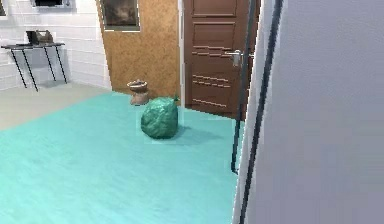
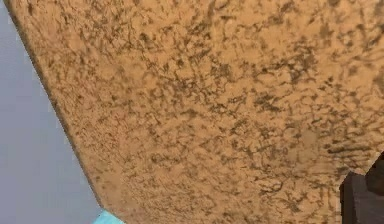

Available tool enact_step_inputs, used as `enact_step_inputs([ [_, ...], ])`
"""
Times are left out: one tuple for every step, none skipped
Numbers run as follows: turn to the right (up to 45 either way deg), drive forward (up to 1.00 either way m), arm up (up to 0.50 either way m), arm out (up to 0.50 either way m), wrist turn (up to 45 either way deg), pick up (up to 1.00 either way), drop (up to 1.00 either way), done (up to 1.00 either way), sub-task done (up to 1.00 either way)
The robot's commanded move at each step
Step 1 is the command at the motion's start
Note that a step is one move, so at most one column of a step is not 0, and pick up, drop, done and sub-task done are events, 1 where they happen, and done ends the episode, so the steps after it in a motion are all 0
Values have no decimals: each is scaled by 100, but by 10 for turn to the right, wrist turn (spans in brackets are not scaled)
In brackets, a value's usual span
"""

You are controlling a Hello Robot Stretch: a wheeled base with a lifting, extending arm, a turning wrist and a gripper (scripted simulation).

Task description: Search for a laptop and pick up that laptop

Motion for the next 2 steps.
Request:
enact_step_inputs([
  [-390, 0, 0, 0, 0, 0, 0, 0, 0],
  [0, 100, 0, 0, 0, 0, 0, 0, 0],
])
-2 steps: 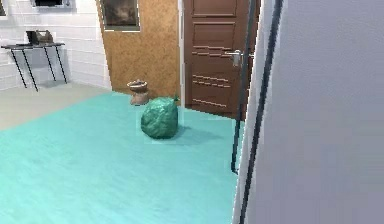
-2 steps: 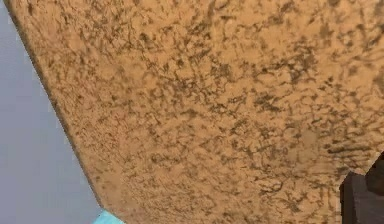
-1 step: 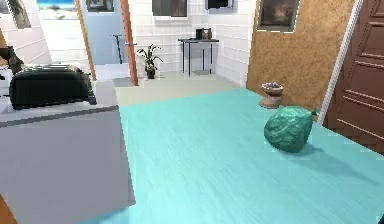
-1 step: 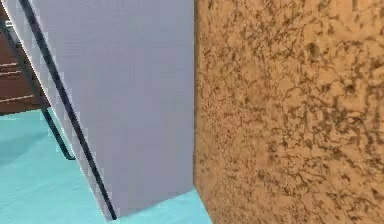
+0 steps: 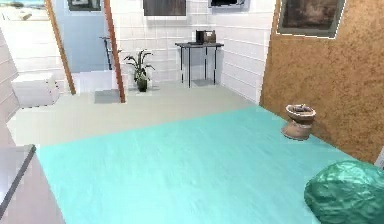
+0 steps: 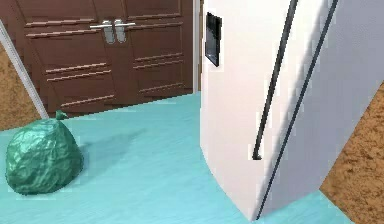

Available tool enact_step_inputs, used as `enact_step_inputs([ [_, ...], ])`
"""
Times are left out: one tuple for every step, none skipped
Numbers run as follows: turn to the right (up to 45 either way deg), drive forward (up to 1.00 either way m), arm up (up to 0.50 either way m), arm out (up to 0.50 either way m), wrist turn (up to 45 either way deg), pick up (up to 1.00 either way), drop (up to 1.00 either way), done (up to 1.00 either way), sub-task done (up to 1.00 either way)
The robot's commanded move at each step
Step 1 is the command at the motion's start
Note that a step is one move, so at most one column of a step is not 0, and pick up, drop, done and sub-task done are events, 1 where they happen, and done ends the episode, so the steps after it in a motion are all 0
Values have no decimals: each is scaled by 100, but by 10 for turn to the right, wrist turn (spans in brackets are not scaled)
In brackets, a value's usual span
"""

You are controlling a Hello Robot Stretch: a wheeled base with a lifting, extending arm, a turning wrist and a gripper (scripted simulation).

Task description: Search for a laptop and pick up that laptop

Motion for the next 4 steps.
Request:
enact_step_inputs([
  [-90, 0, 0, 0, 0, 0, 0, 0, 0],
  [0, 15, 0, 0, 0, 0, 0, 0, 0],
  [30, 0, 0, 0, 0, 0, 0, 0, 0],
  [0, 100, 0, 0, 0, 0, 0, 0, 0],
])
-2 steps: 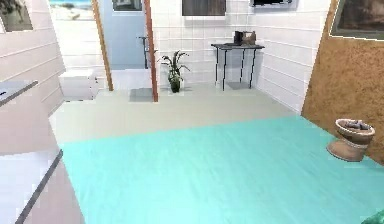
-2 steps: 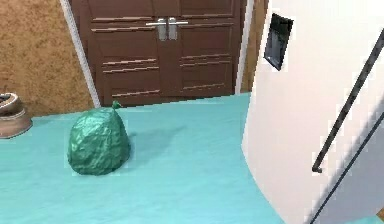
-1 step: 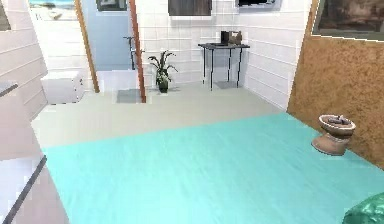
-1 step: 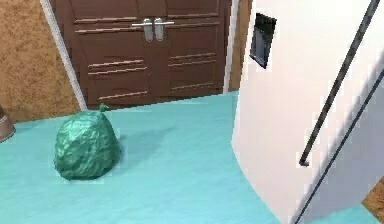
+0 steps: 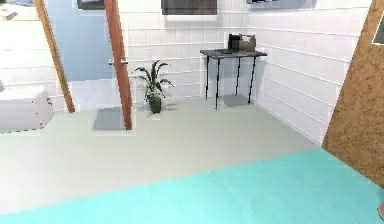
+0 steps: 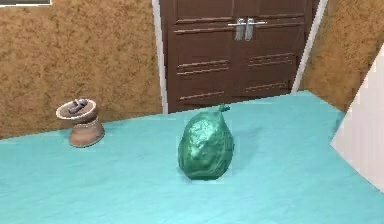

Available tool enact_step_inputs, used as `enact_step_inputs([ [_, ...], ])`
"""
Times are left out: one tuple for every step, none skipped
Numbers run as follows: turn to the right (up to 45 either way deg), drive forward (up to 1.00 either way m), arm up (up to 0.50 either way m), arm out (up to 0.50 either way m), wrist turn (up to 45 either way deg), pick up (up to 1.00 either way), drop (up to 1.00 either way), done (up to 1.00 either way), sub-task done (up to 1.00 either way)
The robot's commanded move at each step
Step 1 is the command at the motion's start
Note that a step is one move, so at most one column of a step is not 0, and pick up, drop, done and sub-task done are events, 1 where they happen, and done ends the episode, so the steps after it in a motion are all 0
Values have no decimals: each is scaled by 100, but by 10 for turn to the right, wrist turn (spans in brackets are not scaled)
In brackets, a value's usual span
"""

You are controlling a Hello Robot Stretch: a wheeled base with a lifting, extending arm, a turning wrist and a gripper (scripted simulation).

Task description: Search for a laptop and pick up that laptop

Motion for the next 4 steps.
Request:
enact_step_inputs([
  [0, 100, 0, 0, 0, 0, 0, 0, 0],
  [30, 0, 0, 0, 0, 0, 0, 0, 0],
  [0, 100, 0, 0, 0, 0, 0, 0, 0],
  [0, 40, 0, 0, 0, 0, 0, 0, 0],
])
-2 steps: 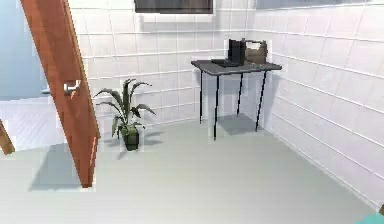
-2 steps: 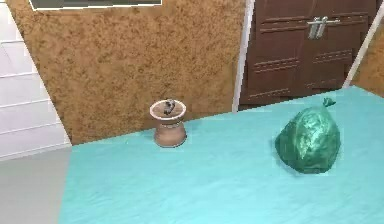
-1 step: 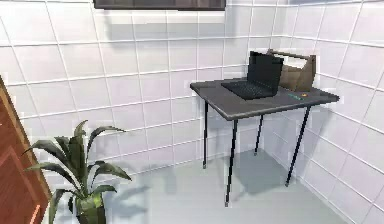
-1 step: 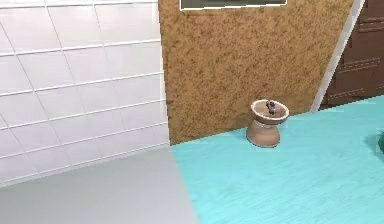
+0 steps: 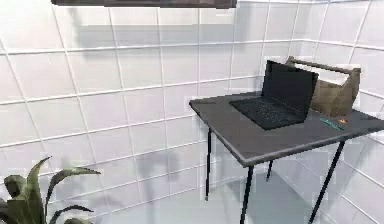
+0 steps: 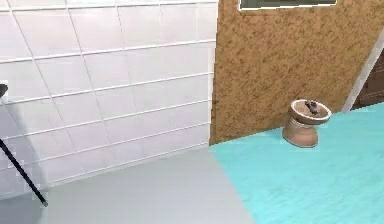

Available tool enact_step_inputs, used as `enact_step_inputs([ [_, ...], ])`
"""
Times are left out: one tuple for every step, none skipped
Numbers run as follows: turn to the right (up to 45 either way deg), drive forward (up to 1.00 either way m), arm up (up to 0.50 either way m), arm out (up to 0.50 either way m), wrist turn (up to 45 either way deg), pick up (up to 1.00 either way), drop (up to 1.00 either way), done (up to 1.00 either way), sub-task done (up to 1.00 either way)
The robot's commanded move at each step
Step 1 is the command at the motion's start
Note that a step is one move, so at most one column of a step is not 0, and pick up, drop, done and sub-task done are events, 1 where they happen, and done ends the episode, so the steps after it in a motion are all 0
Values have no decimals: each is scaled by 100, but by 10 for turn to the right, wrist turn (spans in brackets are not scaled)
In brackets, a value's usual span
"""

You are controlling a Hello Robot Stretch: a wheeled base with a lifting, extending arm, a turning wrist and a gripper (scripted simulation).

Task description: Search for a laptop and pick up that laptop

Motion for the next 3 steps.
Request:
enact_step_inputs([
  [-450, 0, 0, 0, 0, 0, 0, 0, 0],
  [-210, 0, 0, 0, 0, 0, 0, 0, 0],
  [-30, 0, 0, 0, 0, 0, 0, 0, 0],
])
